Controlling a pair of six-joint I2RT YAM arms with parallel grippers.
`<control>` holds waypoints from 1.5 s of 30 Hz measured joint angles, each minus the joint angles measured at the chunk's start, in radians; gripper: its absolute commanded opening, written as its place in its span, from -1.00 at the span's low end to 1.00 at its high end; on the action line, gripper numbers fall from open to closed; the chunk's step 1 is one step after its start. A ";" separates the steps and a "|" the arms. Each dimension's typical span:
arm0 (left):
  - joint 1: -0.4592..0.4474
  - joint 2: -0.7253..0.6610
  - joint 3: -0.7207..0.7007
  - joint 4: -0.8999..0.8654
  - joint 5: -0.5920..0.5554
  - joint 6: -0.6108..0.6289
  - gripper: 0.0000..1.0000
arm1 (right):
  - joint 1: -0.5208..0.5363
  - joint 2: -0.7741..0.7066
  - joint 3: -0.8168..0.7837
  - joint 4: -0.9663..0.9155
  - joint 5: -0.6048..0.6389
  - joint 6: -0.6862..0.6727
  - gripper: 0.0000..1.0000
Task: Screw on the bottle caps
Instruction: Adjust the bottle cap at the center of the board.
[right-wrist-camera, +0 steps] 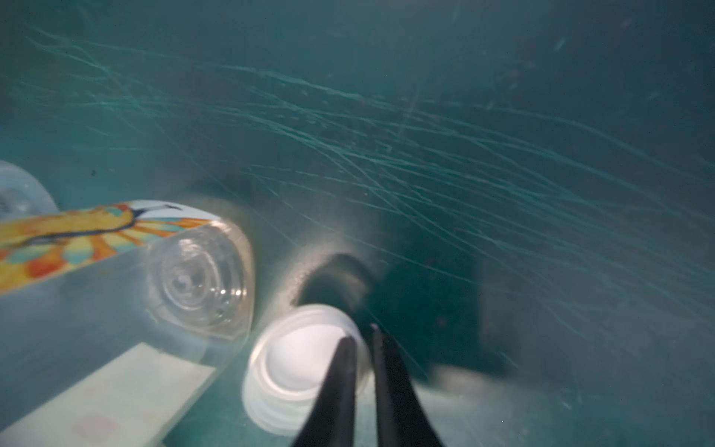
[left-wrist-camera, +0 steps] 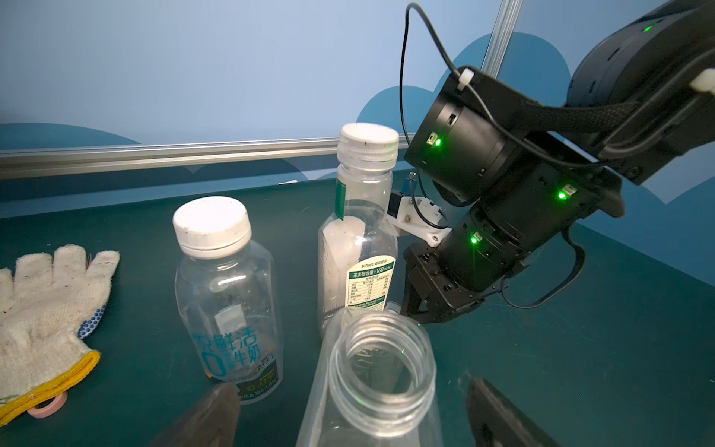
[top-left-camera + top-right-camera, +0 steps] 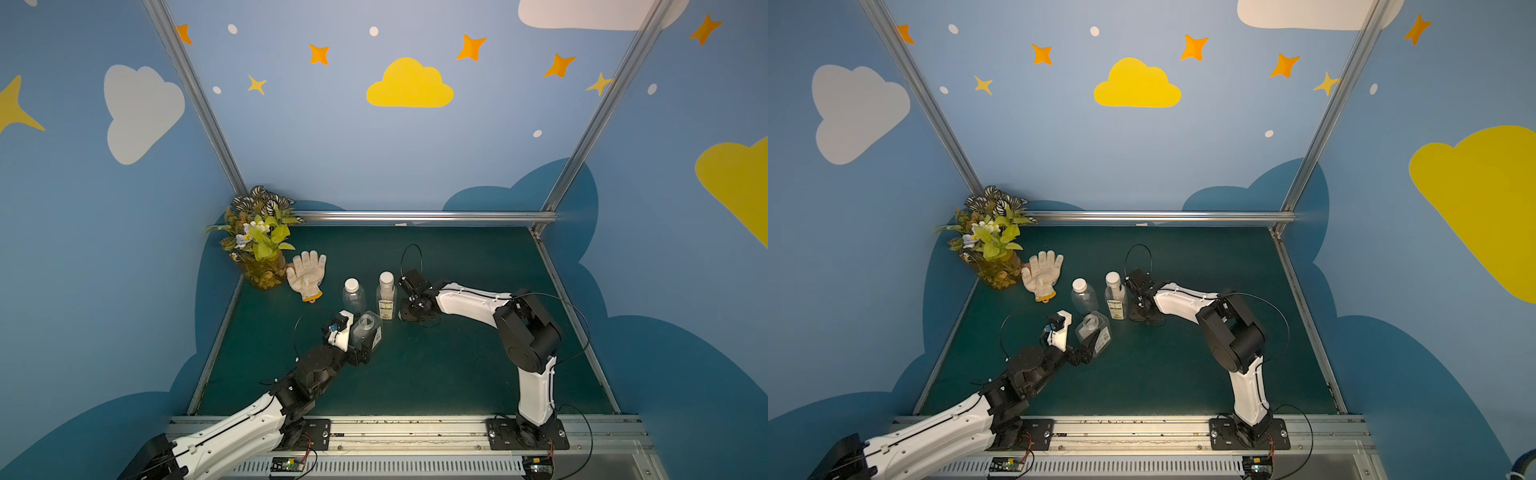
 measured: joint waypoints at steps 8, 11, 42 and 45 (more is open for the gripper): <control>0.003 -0.069 0.002 -0.031 0.012 0.009 0.97 | -0.007 0.003 0.006 0.001 -0.011 0.000 -1.00; 0.005 -0.112 0.030 -0.077 0.036 0.026 1.00 | -0.018 -0.016 -0.019 0.005 -0.023 -0.012 -1.00; -0.309 0.415 0.740 -0.725 0.649 1.376 0.46 | -0.174 -0.569 -0.185 -0.525 -0.628 -0.299 -1.00; -0.311 0.465 0.740 -0.703 0.636 1.409 0.40 | -0.172 -0.581 -0.195 -0.537 -0.649 -0.299 -1.00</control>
